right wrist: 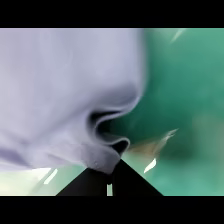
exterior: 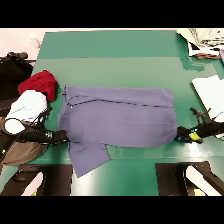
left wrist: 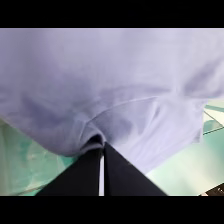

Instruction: Fold the shirts.

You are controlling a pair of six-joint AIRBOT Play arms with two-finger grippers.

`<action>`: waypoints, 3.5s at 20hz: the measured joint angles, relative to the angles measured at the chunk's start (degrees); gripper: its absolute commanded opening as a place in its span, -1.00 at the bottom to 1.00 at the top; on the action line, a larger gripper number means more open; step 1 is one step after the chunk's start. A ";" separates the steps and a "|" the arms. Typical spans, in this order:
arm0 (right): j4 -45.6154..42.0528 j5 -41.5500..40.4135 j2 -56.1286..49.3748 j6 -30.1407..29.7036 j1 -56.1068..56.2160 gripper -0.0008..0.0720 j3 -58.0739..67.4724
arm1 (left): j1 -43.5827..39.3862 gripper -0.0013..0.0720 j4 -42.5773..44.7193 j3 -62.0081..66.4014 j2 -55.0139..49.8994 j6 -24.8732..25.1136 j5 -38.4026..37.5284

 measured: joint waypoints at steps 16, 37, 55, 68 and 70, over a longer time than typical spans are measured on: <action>2.03 -1.88 -16.09 5.35 14.19 -0.91 35.06 | -0.02 -0.91 2.25 35.26 -26.18 6.95 10.91; 6.27 1.60 -39.43 4.55 10.40 0.09 57.24 | -0.04 -0.91 1.86 58.58 -48.98 9.27 18.25; 30.47 -4.42 -42.14 -13.09 6.47 -0.91 41.90 | -22.80 -0.91 -0.74 66.79 -60.48 5.11 22.80; 32.04 2.23 -29.31 -6.19 21.20 -0.91 65.88 | -30.05 -0.91 -1.29 78.82 -73.75 2.10 21.59; 31.95 1.97 -29.05 -5.57 24.13 -0.91 68.63 | -30.25 -0.91 -1.66 79.08 -74.31 1.81 21.35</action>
